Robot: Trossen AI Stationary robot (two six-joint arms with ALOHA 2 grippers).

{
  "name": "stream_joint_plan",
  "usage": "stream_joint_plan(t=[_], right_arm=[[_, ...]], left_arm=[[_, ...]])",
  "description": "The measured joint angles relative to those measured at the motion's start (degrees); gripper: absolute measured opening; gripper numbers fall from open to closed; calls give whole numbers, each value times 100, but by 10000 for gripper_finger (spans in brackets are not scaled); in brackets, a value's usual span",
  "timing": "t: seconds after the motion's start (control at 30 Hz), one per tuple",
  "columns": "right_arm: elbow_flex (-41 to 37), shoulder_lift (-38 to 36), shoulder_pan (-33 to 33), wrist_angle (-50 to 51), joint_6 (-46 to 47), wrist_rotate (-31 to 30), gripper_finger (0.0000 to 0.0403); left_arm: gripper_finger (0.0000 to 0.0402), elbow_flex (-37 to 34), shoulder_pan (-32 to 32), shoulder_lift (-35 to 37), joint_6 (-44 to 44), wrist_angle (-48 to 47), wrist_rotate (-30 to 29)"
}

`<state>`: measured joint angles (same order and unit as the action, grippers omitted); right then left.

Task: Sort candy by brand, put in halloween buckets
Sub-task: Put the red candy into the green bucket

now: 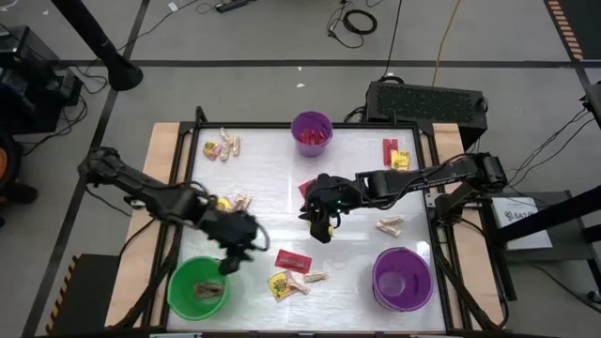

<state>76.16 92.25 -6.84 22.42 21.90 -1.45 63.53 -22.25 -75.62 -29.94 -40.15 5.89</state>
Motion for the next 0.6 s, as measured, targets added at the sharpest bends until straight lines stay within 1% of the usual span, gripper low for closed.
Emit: stream_joint_plan(t=[0.13, 0.23, 0.3, 0.43, 0.53, 0.6], right_arm=[[0, 0, -41, 347, 248, -18, 89], [0, 0, -97, 612, 498, -42, 89], [0, 0, -163, 785, 688, -94, 89], [0, 0, -418, 1048, 1031, -502, 89], [0, 0, -621, 1109, 1069, -779, 89], [0, 0, -711, 1116, 1060, -815, 89]], left_arm=[[152, -4, 369, -630, 1227, 251, -536], [152, -4, 484, -1144, 2088, 621, -566], [152, -4, 530, -1470, 2410, 924, -563], [152, -4, 609, -1983, 2918, 1352, -522], [152, -4, 651, -2291, 3193, 1545, -518], [152, -4, 657, -2473, 3290, 1593, -518]])
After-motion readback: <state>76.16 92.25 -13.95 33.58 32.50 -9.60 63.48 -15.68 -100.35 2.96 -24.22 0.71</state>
